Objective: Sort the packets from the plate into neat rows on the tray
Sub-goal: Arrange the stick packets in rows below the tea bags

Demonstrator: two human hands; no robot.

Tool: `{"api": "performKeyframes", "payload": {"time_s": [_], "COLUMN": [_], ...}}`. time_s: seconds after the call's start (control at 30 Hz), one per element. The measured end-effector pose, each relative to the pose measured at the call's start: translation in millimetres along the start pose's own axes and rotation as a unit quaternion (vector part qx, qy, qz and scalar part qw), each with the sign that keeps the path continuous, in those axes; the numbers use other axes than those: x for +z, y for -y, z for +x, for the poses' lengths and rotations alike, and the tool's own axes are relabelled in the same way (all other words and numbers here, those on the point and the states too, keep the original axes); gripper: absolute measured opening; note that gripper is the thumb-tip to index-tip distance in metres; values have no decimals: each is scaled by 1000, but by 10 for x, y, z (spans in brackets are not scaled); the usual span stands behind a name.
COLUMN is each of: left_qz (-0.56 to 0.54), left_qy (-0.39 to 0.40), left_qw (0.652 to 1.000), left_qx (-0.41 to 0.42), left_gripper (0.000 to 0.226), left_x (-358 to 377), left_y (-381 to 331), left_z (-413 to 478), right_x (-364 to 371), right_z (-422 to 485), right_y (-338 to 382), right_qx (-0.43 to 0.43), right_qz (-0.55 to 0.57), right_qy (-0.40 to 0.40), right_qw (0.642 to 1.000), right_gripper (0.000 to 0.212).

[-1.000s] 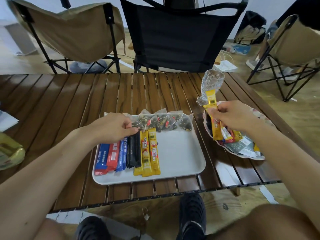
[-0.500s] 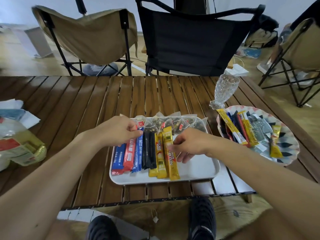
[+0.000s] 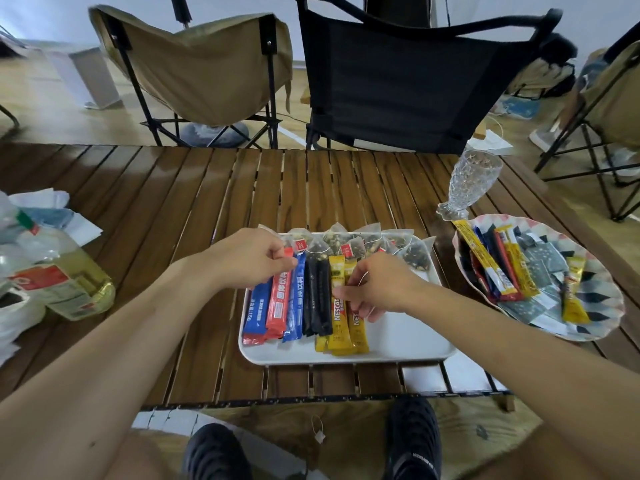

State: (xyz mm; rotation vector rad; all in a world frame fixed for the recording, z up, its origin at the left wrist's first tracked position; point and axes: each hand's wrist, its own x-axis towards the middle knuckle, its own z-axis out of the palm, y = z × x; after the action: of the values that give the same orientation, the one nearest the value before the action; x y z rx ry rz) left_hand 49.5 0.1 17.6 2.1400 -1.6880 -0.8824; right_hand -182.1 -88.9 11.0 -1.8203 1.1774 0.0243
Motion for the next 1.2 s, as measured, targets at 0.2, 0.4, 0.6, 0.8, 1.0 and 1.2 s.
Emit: {"api": "performKeyframes", "payload": {"time_s": [0.2,0.4,0.6,0.8,1.0,1.2], "left_qz": [4,-7,16,14,32,58], "left_qy": [1,6,14,18,-1,-24], "left_qw": [1000,1000,1000,1000,999,998], "left_qx": [-1,-6,-6,-15,-6,25], "left_gripper": [30,32,31,30,37,38], "left_x": [18,14,18,14,24,99], "left_y": [12,66,98,48,-95,-377], "left_z": [16,24,29,26,48,151], "right_x": [31,-58,16,20,-198,-710], "right_z": [38,60,80,75,17,-100], "right_y": [-32,-71,-81,-73,-101,-377], "right_qx": [-33,-62,-77,-82,-92,-84], "right_qz": [-49,-87,-118,-135,-117,-144], "right_qy": [-10,-25,-23,-27,-58,-167], "right_qw": [998,994,990,987,987,972], "right_gripper": [29,31,33,36,23,24]}}
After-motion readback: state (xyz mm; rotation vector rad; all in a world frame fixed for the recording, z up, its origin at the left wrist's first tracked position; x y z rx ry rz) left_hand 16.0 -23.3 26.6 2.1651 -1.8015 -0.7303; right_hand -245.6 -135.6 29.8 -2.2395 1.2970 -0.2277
